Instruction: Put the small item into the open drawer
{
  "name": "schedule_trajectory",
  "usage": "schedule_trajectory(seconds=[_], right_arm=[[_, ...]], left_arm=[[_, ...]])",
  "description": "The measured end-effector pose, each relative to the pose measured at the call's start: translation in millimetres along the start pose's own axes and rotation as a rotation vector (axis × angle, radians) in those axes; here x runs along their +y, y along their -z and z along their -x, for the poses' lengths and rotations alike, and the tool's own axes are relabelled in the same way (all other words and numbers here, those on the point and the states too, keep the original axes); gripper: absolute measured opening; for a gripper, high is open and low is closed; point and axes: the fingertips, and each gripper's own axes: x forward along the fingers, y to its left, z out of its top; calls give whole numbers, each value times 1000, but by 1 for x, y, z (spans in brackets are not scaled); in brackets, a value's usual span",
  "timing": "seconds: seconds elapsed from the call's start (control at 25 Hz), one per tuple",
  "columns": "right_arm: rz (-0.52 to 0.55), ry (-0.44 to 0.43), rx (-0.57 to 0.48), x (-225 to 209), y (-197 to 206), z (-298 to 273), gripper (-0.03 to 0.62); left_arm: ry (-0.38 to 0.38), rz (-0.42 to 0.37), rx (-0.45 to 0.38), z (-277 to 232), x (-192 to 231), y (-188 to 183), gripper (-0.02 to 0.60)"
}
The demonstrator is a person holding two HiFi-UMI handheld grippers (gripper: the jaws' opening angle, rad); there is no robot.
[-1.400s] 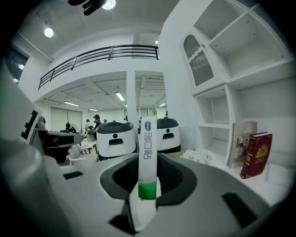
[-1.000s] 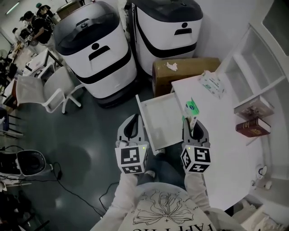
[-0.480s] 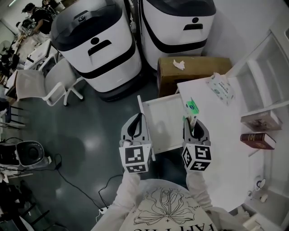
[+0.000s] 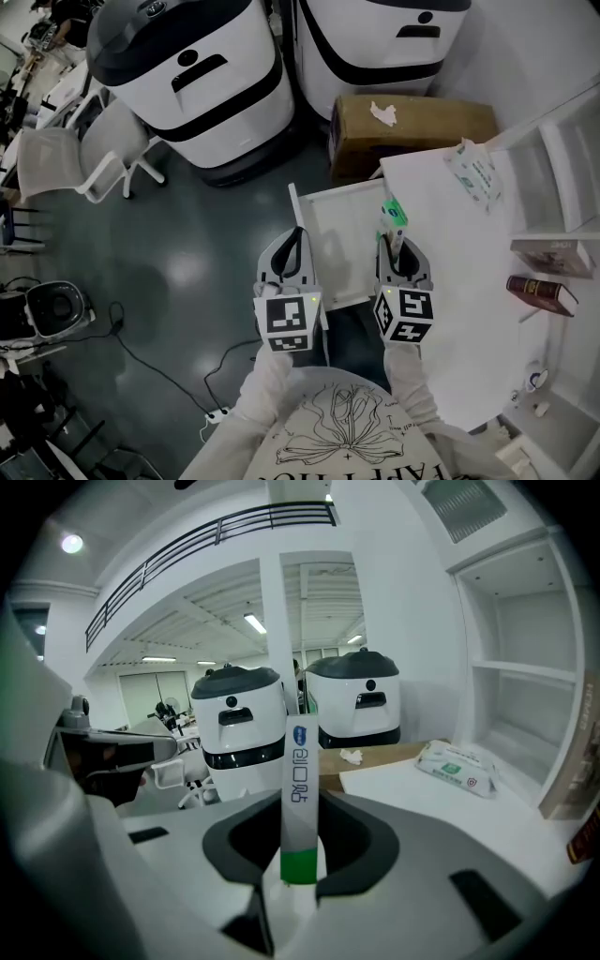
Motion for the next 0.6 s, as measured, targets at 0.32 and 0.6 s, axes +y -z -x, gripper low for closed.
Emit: schedule_trajectory(seconds=[0.32,0.6], right_arm=[[-14,20,114,10,47,-41,87],[-7,42,231,5,106,-77,87]], left_arm=[[56,13,86,-26,7,39,5],[70,16,108,-40,15,59,5]])
